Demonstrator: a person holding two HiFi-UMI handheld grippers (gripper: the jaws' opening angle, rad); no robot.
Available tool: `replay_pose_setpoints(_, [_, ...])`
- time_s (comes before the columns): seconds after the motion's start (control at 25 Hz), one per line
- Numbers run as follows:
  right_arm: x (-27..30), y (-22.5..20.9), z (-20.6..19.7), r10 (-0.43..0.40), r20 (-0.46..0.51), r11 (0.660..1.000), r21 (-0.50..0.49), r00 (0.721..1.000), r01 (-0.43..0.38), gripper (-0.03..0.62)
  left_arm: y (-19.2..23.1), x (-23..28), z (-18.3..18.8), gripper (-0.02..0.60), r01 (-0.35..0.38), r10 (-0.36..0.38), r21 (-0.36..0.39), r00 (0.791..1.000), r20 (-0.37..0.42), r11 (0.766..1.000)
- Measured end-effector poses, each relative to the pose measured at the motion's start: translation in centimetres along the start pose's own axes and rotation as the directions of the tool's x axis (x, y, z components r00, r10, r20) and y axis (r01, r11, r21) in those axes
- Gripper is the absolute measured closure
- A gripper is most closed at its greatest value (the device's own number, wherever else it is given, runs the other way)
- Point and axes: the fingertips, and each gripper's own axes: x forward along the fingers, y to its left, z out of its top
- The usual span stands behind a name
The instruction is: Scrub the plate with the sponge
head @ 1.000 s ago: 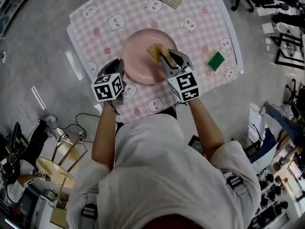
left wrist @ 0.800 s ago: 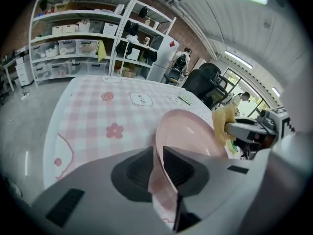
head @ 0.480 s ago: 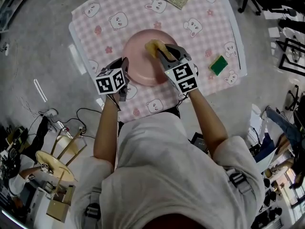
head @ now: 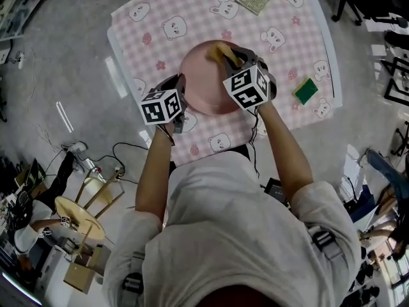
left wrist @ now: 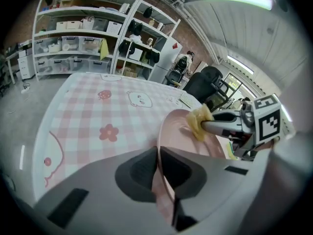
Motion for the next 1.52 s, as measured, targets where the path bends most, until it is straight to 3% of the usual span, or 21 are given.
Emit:
replay_pose_setpoints(0.24, [0.8,-0.8,-0.3,-0.06,-0.05,0.997,-0.052,0.997,0.057,0.51,-1.0,-0.3,1.3,0.549,0.043,-0.045,0.069,0.999,0.025,0.997])
replay_pose_setpoints(0.6, [1.9,0.3,0.5,-0.095,-0.053,0.982,-0.168,0.994,0.085,0.511,-1.5,-0.9,1.8,0.544,0.053,-0.057,0.075,0.997,0.047,0.996])
replay_pose_setpoints(0.76, [1.7,2.8,2.2,-0.079,-0.021,0.965,-0.251,0.997,0.071,0.511,-1.8,-1.7,2.0,0.543,0.06,-0.064,0.071,0.997,0.053,0.996])
replay_pose_setpoints(1.04, [2.1,6.9,3.1,-0.036,0.009,0.897,-0.442,0.999,0.036,0.511,-1.6,-1.6,2.1,0.538,0.071,-0.073,0.037,0.995,0.064,0.997])
replay_pose_setpoints(1.52, [0.3,11.6,1.8,0.093,-0.017,0.859,-0.504,0.996,-0.089,0.511,-1.1,-2.1,2.1,0.535,0.081,-0.08,-0.01,0.993,0.086,0.997])
